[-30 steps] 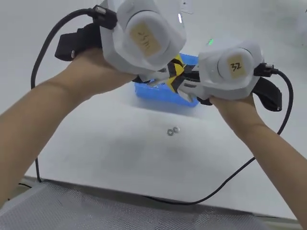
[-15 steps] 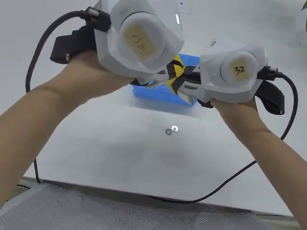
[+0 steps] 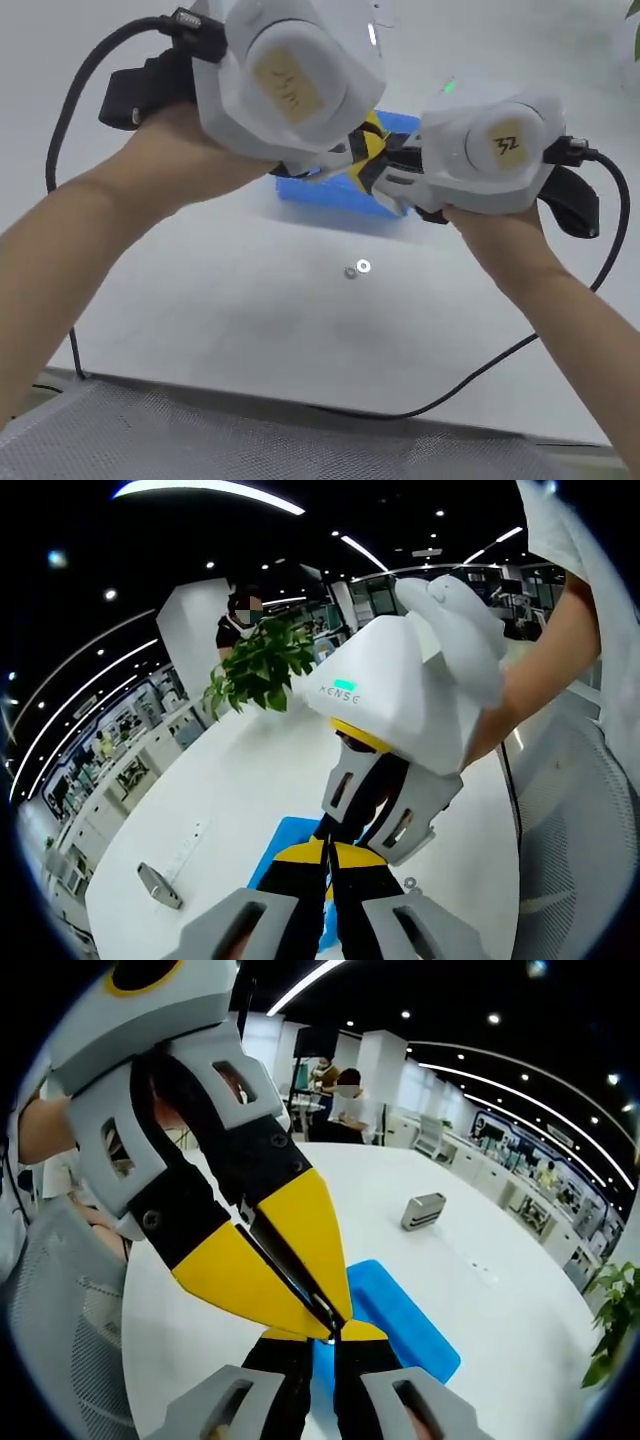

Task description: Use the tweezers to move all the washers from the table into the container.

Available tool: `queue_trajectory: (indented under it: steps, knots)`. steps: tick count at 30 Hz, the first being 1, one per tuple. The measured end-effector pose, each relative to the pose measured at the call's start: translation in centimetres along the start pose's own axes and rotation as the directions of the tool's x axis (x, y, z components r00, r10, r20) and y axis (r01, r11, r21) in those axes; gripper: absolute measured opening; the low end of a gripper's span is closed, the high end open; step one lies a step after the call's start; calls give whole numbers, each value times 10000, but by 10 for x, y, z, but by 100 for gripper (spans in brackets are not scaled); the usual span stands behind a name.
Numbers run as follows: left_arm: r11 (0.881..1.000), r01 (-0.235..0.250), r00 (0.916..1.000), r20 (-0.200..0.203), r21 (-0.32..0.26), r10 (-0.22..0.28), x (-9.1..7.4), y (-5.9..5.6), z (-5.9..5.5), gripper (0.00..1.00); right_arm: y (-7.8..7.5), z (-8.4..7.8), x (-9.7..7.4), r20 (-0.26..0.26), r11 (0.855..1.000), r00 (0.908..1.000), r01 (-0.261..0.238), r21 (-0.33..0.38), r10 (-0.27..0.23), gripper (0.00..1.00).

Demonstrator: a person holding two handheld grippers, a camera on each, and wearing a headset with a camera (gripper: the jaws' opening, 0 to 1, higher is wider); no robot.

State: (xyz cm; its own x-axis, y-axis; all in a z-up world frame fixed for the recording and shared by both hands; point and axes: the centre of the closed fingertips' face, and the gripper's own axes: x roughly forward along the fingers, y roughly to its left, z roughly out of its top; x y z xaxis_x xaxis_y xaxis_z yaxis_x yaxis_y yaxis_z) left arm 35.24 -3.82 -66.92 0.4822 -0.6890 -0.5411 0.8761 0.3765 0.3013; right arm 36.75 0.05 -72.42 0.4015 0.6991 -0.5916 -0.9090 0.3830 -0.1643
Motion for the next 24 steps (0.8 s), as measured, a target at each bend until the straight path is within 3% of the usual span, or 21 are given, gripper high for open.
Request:
queue_trajectory:
  steps: [11,24]
  knots:
    - [9994,242,9992,338,-258,-233,-8,-25,9,0,20,-7,-20,-40,10000,10000,-21,-84,20,3]
    - [9930,657,9970,471,-978,-613,-4,-50,1,0,39,-33,-25,-336,9987,9994,-9,512,27,4]
